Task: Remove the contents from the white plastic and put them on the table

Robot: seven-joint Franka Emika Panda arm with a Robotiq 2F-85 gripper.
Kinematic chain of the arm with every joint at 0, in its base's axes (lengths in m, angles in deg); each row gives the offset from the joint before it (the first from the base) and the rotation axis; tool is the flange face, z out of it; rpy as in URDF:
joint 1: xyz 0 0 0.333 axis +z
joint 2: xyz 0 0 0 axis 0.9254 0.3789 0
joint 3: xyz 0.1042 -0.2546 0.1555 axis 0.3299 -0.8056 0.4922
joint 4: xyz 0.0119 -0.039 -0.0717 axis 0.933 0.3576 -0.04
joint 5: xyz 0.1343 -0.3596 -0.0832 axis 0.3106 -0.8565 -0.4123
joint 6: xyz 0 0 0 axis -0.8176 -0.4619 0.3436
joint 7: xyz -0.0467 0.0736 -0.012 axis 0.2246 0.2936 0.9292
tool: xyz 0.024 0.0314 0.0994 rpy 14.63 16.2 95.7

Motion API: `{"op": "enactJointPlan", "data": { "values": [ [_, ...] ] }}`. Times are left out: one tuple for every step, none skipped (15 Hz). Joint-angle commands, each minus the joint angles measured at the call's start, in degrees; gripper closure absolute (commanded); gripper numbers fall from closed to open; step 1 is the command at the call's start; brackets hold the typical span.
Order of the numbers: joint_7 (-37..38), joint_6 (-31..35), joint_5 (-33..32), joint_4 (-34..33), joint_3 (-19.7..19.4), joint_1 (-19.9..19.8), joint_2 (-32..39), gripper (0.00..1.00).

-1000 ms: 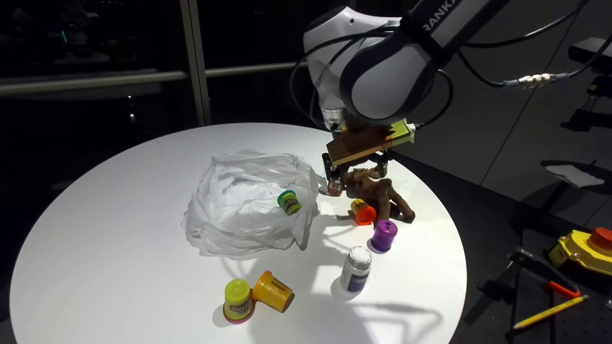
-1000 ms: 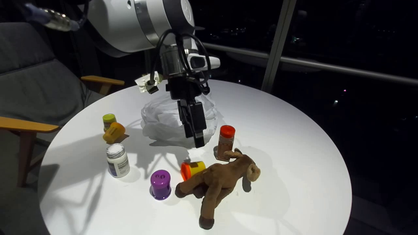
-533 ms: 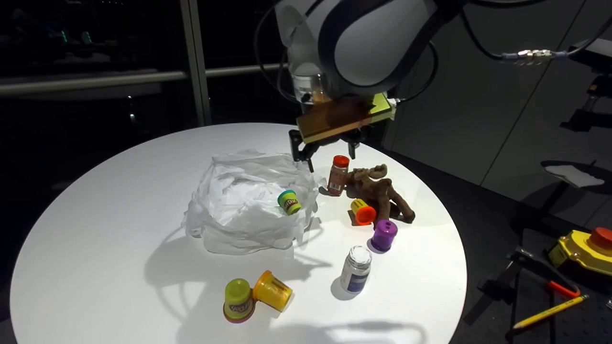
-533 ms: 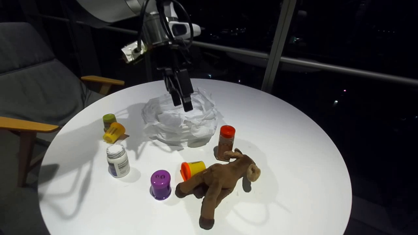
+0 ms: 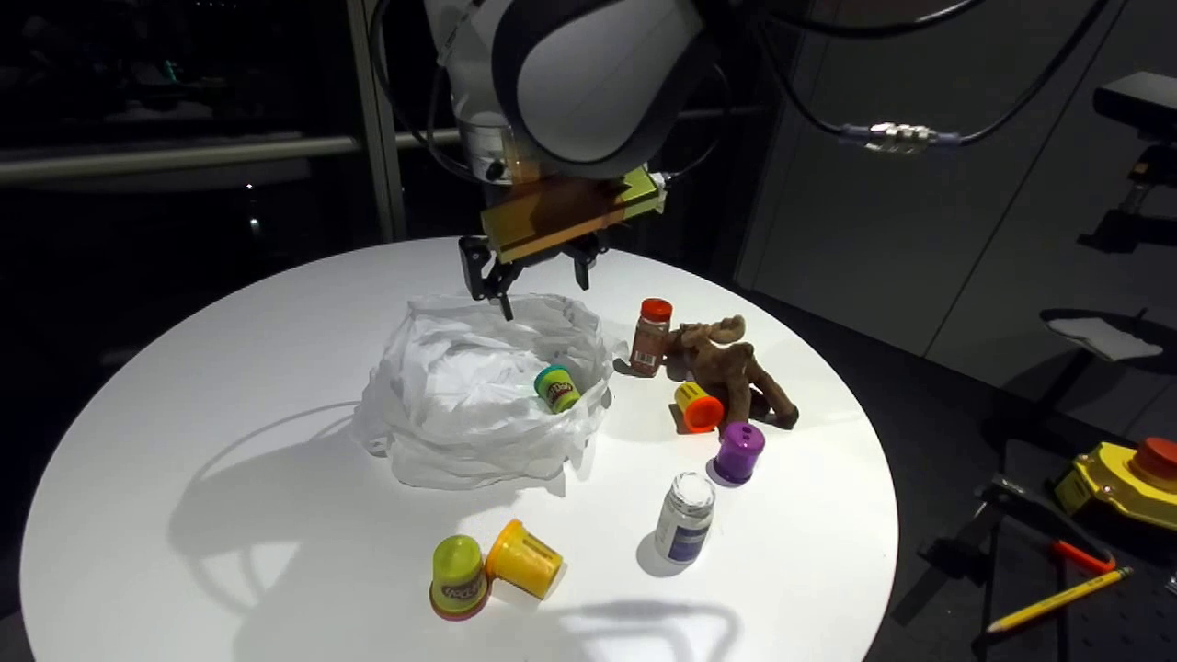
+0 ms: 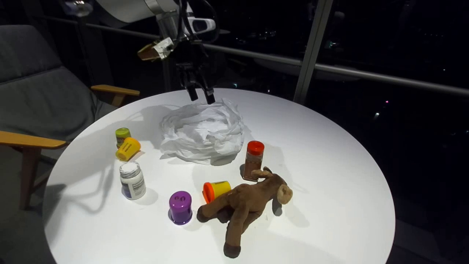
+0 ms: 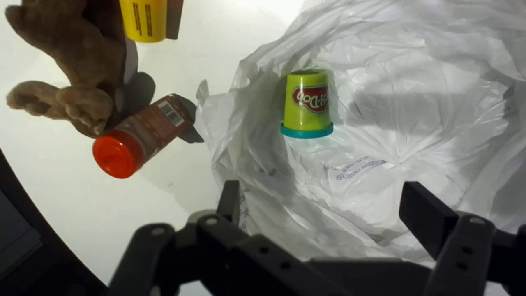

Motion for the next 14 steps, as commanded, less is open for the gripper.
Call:
{"op": "enactJointPlan", "data": {
  "values": [
    [-9.6, 0.8, 3.4, -9.7, 0.3, -3.4, 8.9, 0.0],
    [-12.0, 0.4, 4.6, -11.1, 0.4, -4.0, 10.3, 0.0],
    [-14.3, 0.1, 5.9, -12.7, 0.4, -4.7, 12.0, 0.0],
    [-16.6, 0.0, 7.3, -13.5, 0.6, -5.2, 12.9, 0.0],
    [-18.8, -0.1, 8.7, -14.3, 0.9, -5.6, 13.7, 0.0],
    [-20.8, -0.2, 9.9, -15.1, 0.9, -5.7, 14.5, 0.0],
    [-22.6, 0.0, 11.1, -15.3, 1.1, -5.7, 14.8, 0.0],
    [-24.3, 0.0, 12.2, -15.5, 1.2, -5.7, 15.1, 0.0],
    [-25.5, -0.1, 13.0, -15.4, 1.4, -5.5, 15.2, 0.0],
    [-26.5, -0.3, 13.8, -15.2, 1.5, -5.4, 15.3, 0.0],
    [-27.3, -0.5, 14.5, -14.8, 1.7, -5.3, 15.2, 0.0],
    [-27.6, -0.7, 14.9, -14.3, 1.8, -5.2, 15.1, 0.0],
    [-27.8, -0.9, 15.3, -13.9, 1.8, -5.0, 15.0, 0.0],
    [-27.7, -1.2, 15.6, -13.5, 1.7, -4.8, 15.0, 0.0]
  ]
}}
